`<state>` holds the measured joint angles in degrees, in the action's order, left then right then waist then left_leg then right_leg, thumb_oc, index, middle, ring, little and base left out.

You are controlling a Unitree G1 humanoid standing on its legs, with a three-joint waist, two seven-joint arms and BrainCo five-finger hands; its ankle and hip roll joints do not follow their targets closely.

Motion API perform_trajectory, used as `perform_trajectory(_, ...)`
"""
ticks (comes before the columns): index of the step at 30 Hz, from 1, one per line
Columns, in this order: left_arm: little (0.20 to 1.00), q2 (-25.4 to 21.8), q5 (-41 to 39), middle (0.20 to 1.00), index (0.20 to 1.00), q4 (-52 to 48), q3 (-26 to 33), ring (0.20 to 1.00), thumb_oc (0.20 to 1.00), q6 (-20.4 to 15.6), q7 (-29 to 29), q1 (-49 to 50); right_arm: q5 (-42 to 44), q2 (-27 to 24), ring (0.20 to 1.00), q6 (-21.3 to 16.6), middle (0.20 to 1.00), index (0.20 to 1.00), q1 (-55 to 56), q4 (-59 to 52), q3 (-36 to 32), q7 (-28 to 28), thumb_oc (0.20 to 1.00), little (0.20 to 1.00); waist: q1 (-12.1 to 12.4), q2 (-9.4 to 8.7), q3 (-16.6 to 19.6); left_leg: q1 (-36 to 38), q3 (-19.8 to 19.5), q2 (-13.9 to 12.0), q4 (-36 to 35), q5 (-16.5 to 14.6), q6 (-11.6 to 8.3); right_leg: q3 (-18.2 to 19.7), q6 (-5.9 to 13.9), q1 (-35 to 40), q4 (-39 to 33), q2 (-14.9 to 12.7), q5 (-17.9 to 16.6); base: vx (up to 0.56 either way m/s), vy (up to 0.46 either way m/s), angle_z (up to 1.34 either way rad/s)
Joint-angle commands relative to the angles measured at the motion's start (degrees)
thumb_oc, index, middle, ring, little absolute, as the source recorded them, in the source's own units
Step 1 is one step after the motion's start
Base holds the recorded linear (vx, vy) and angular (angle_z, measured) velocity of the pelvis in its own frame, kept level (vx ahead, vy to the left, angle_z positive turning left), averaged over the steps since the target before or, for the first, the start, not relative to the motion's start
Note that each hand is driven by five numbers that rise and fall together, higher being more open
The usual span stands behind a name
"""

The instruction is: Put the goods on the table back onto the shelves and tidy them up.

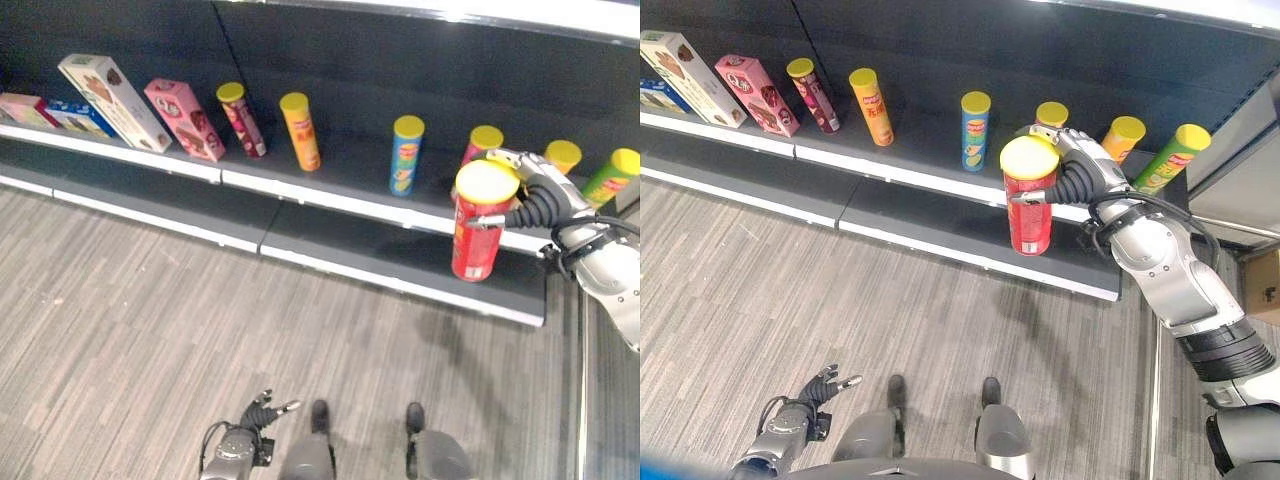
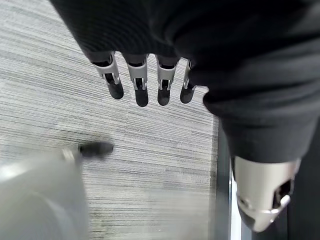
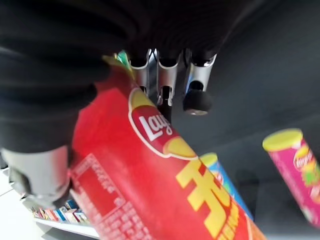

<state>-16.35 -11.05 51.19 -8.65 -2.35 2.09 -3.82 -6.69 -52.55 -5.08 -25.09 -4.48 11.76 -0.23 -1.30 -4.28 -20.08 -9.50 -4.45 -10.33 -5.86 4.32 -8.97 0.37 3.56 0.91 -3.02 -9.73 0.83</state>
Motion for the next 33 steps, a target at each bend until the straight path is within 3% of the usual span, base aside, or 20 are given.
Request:
perform_trajectory(1, 1.0, -3.46, -1.15, 1.0, 1.0, -3.87, 0.16, 1.0, 1.0, -1.68, 0.77, 3.78, 0.17, -2.69, 0.2, -1.42, 0.2, 0.2, 1.66, -4.32, -4.7, -3.17, 0.2, 0.2, 1.8, 1.87, 6.17, -5.12, 1.77, -2.4, 1.02, 1.58, -1.6, -4.69, 3.7, 4.15, -1.98, 3.18, 9.19, 0.39, 0.293, 0.03)
perform_trajectory(4, 1.0, -2.6, 0.95, 1.0, 1.0, -1.02, -0.6, 1.0, 1.0, -1.17, 0.9, 2.88, -1.61, -0.85, 0.2, -0.71, 0.2, 0.2, 2.43, -4.72, -4.23, -2.89, 0.2, 0.2, 2.21, 3.56, 7.09, -3.06, -0.27, -0.97, 1.09, 2.75, -1.97, -2.62, 5.06, 6.35, -1.98, 1.24, 9.01, 0.39, 0.36, -0.43)
perform_trajectory(6, 1.0, -3.12, 1.78, 1.0, 1.0, -0.22, -1.14, 1.0, 1.0, -1.06, 0.66, 1.6, -2.15, 0.5, 0.2, -0.25, 0.2, 0.2, 2.99, -4.97, -4.12, -2.6, 0.2, 0.2, 2.0, 3.81, 7.46, -2.59, 0.09, 0.77, 1.94, 2.38, -0.73, -1.44, 6.34, 6.26, -1.81, -1.36, 7.61, 0.34, 0.394, -1.05)
perform_trajectory(9, 1.0, -4.03, 4.6, 1.0, 1.0, 2.12, -2.77, 1.0, 1.0, -0.65, 2.18, -1.25, -3.11, 3.63, 0.2, 0.08, 0.2, 0.2, -0.13, -5.11, -1.36, -2.51, 0.2, 0.2, 1.12, 2.13, 8.55, -0.46, 3.91, 4.05, 2.31, -0.79, 2.03, 0.9, 8.24, 2.69, 1.28, -4.94, 4.81, 0.33, 0.41, -0.53)
perform_trajectory(12, 1.0, -4.36, 4.88, 1.0, 1.0, 2.7, -2.76, 1.0, 1.0, -0.64, 3.17, -2.09, -3.3, 4.68, 0.2, 0.16, 0.2, 0.2, -3.1, -4.86, 0.55, -2.94, 0.2, 0.2, 0.95, 1.41, 8.58, 0.06, 8.63, 5.18, 2.48, -2.6, 3.89, -1.11, 9.63, -0.87, 3.95, -6.8, 0.4, 0.13, 0.24, -0.86)
perform_trajectory(13, 1.0, -4.62, 5.04, 1.0, 1.0, 2.77, -2.88, 1.0, 1.0, -0.51, 2.95, -2.12, -3.27, 4.38, 0.2, 0.12, 0.2, 0.2, -2.72, -4.81, 0.09, -3.14, 0.2, 0.2, 0.61, 1.3, 8.39, 0.19, 8.7, 5.7, 2.37, -2.84, 4.28, -0.17, 9.19, -1.34, 4.71, -5.99, -0.43, 0.13, 0.202, -0.78)
perform_trajectory(14, 1.0, -4.77, 5.25, 1.0, 1.0, 2.88, -2.95, 1.0, 1.0, -0.43, 2.86, -2.2, -3.36, 3.97, 0.2, 0.44, 0.2, 0.2, -1.44, -5.17, -1.07, -2.89, 0.2, 0.2, -0.06, 1.67, 8.05, 0.99, 8.63, 6.46, 1.95, -3.22, 4.91, 1.87, 8.6, -3.11, 5.54, -3.43, -0.17, 0.16, 0.153, 0.0)
perform_trajectory(16, 1.0, -4.63, 5.69, 1.0, 1.0, 3.56, -3.01, 1.0, 1.0, -0.56, 3.15, -2.58, -2.6, 4.79, 0.2, 0.29, 0.2, 0.2, -1.95, -5.35, -1.07, -3.18, 0.2, 0.2, -0.35, 2.34, 7.75, 1.96, 8.77, 7.05, 1.51, -4.11, 5.39, 0.37, 8.12, -5.05, 2.95, -2.33, -0.16, 0.15, 0.09, 0.17)
perform_trajectory(18, 1.0, -4.41, 5.48, 1.0, 1.0, 3.24, -2.92, 1.0, 1.0, -0.59, 3.33, -3.36, -2.26, 5.3, 0.2, 0.06, 0.2, 0.2, -2.41, -4.82, -0.77, -3.89, 0.2, 0.2, -1.67, 3.17, 5.78, 3.19, 7.94, 7.28, 1.16, -4.39, 5.66, 1.65, 8.22, -10.77, 1.42, -0.27, -1.3, 0.09, 0.019, -0.05)
perform_trajectory(22, 1.0, -3.79, 5.54, 1.0, 1.0, 3.2, -3.11, 1.0, 1.0, -0.68, 3.25, -3.37, -3.65, 5.1, 0.2, 0.57, 0.2, 0.2, -1.55, -4.98, -2.04, -4.8, 0.2, 0.2, -2.0, 2.87, 4.93, 4.48, 7.39, 8.2, 1.25, -4.47, 5.08, 2.54, 8.09, -9.11, 0.4, -1.02, -1.44, 0.09, -0.031, 0.22)
perform_trajectory(28, 1.0, -2.8, 5.23, 1.0, 1.0, 4.14, -3.19, 1.0, 1.0, -0.71, 3.85, -3.29, -6.45, 5.65, 0.2, 0.91, 0.2, 0.2, -2.5, -5.9, -3.23, -7.02, 0.2, 0.2, -2.31, 4.39, 4.83, 3.43, 6.66, 7.49, 1.0, -4.31, 3.9, 0.6, 7.41, -8.7, -0.4, -1.04, -1.41, 0.05, -0.1, 0.14)
perform_trajectory(33, 1.0, -2.94, 4.14, 1.0, 1.0, 5.44, -4.48, 1.0, 1.0, -0.74, 5.66, -4.85, -9.06, 6.25, 0.2, 1.76, 0.2, 0.2, -13.6, -3.06, 1.58, -10.77, 0.2, 0.2, -0.96, 6.38, 2.63, -0.05, 5.75, 7.16, 0.86, -2.83, 3.02, -0.21, 6.83, -10.69, -0.54, -0.84, -1.1, 0.0, -0.071, 0.19)
